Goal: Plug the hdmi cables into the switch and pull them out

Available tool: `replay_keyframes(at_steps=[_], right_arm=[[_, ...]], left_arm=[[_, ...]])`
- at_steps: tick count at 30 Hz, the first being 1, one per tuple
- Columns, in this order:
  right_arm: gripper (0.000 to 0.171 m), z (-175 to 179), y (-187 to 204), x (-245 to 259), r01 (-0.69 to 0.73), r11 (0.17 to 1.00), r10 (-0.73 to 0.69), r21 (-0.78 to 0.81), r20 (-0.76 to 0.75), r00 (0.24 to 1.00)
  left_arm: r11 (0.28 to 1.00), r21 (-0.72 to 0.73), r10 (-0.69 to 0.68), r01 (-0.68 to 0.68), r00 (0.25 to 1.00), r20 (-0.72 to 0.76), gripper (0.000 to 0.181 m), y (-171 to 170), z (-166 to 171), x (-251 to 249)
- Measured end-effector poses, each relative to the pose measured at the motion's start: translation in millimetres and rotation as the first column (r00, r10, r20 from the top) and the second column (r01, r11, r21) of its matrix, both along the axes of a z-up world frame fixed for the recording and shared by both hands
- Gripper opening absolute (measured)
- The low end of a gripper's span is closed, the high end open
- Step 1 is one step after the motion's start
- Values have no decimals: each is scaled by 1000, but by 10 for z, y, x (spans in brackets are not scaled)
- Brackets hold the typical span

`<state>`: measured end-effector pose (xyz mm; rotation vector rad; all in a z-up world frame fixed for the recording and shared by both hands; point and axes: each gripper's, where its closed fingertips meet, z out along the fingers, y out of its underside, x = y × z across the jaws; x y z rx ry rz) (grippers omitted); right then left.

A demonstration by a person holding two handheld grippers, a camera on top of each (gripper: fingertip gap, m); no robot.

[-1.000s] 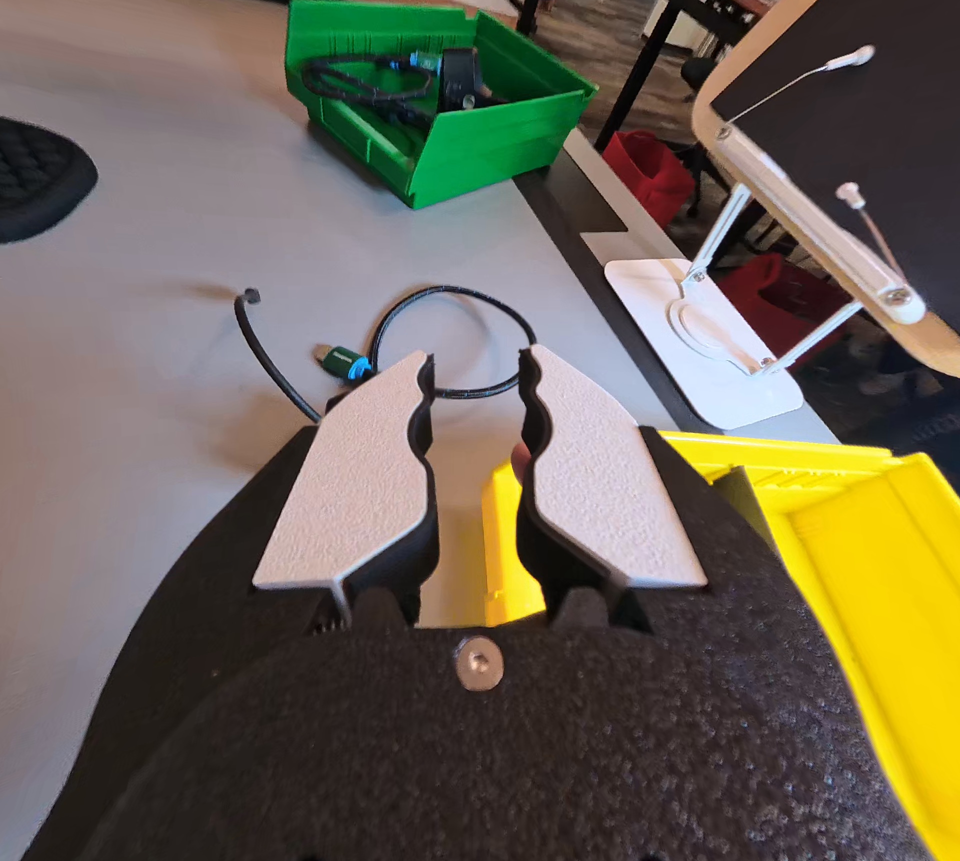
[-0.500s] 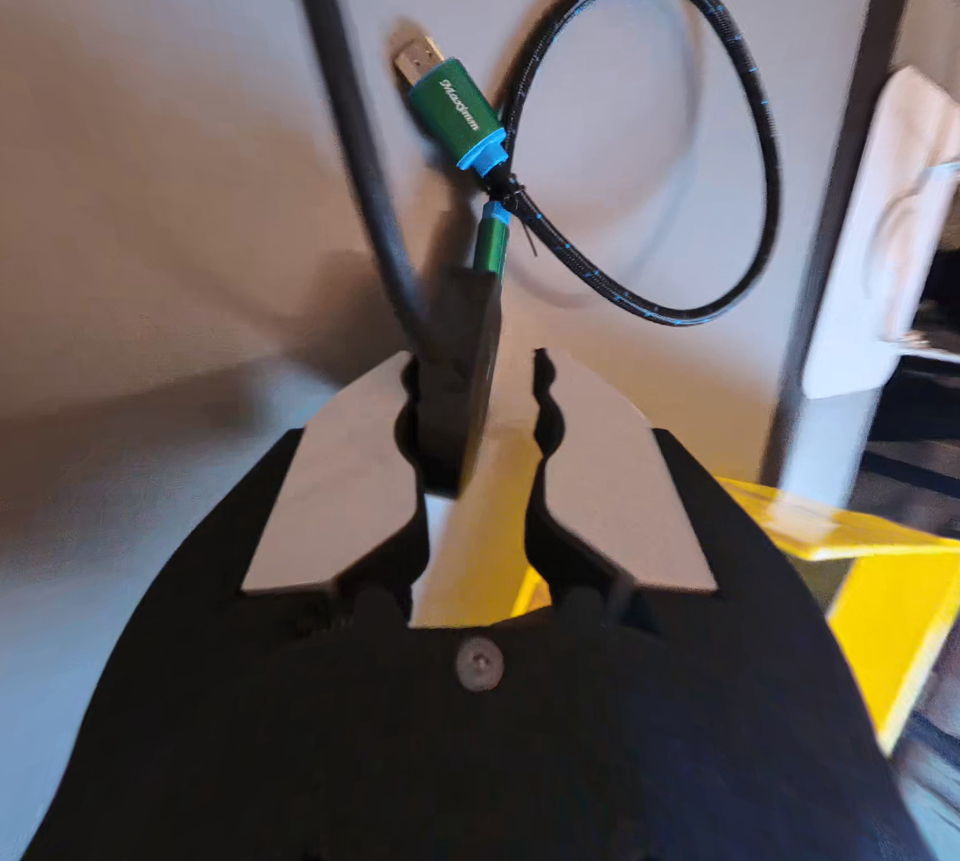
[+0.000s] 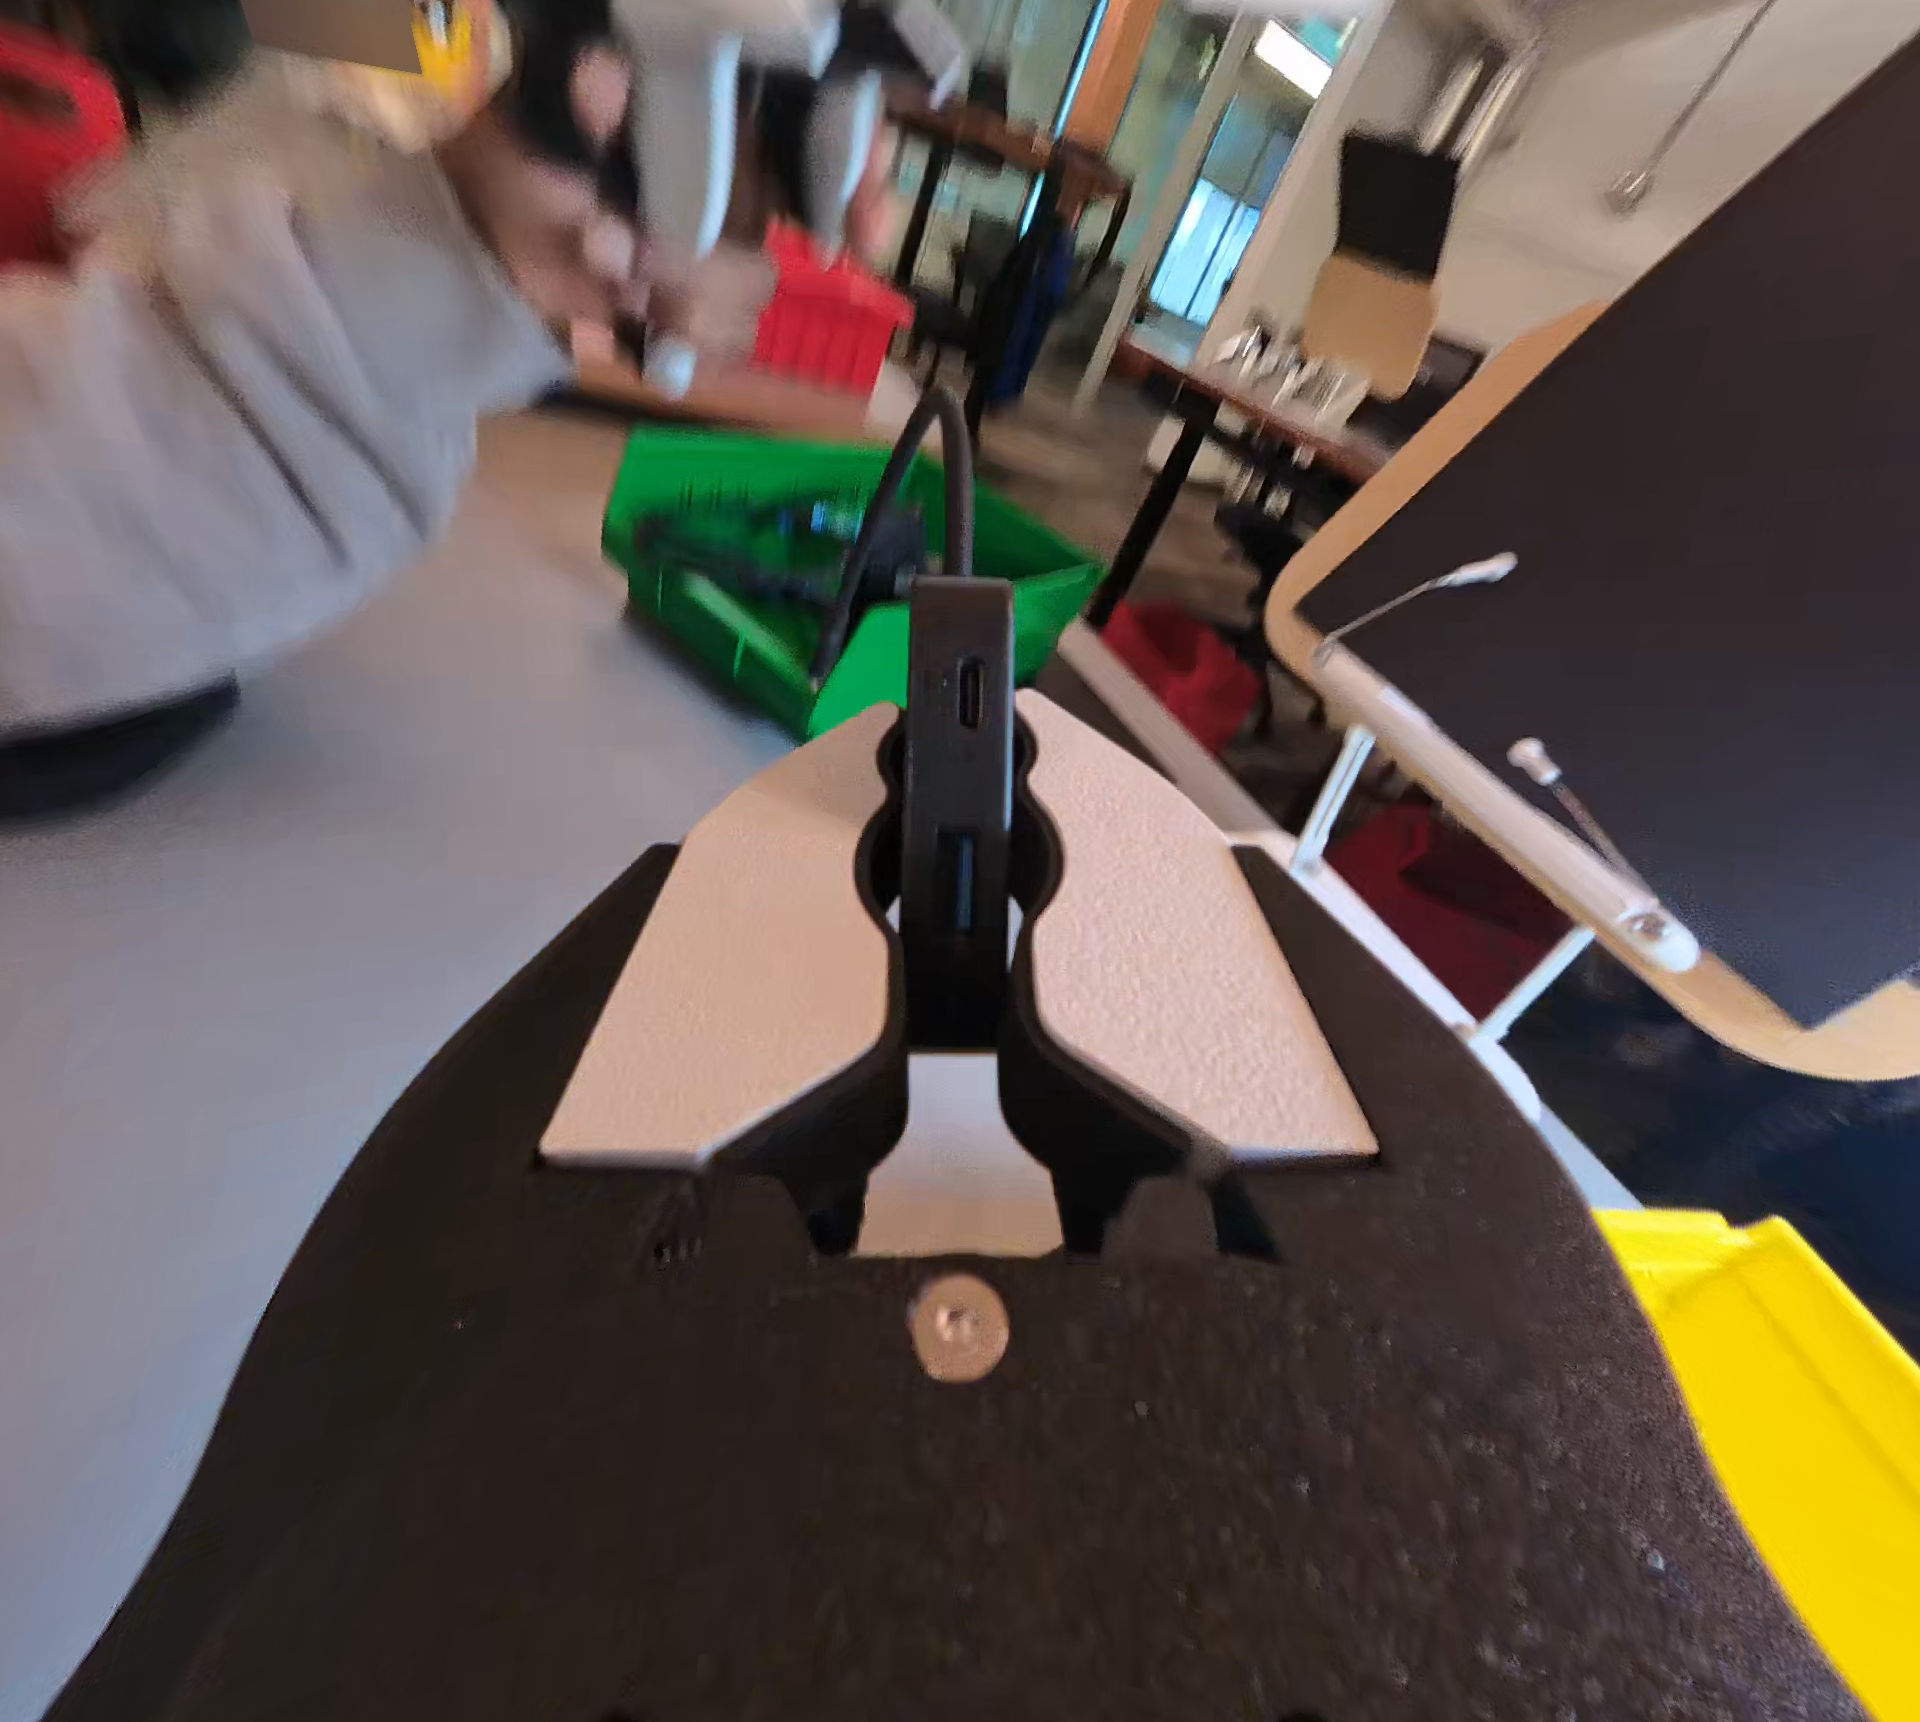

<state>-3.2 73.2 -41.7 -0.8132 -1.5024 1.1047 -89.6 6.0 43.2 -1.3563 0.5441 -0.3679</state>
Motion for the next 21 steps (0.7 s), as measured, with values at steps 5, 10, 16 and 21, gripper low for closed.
replay_keyframes(at_steps=[5, 10, 16, 21], right_arm=[[15, 586, 83, 369, -57, 986, 22, -156, -216, 976], [14, 902, 93, 554, -178, 943, 64, -282, -371, 926], [15, 965, -13, 475, -396, 810, 158, -432, -489, 858], [15, 692, -135, 177, -365, 814, 178, -452, -404, 897]], left_arm=[[935, -83, -338, 346, 936, 93, 17, -159, -202, 373], [804, -247, -554, 541, 833, 20, 23, -66, -755, 1135], [919, -75, -347, 388, 884, 313, 42, 619, -610, 1443], [952, 39, -295, 302, 881, 370, 15, 544, -349, 1069]])
